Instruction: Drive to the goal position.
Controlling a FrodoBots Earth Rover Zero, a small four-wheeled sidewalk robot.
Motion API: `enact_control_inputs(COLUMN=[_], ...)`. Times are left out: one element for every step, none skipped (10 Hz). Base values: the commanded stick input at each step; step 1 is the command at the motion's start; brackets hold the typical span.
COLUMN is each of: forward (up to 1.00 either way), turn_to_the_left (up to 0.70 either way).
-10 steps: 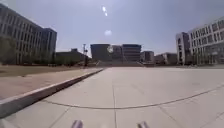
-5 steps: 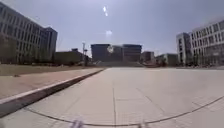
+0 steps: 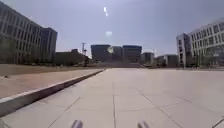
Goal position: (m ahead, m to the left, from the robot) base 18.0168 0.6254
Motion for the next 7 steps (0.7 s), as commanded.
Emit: enact_control_inputs(forward=[0.85, 0.85, 0.85, 0.85, 0.85, 0.85, 0.85], turn_to_the_left=[0.0, 0.0, 0.0, 0.0, 0.0, 0.0, 0.0])
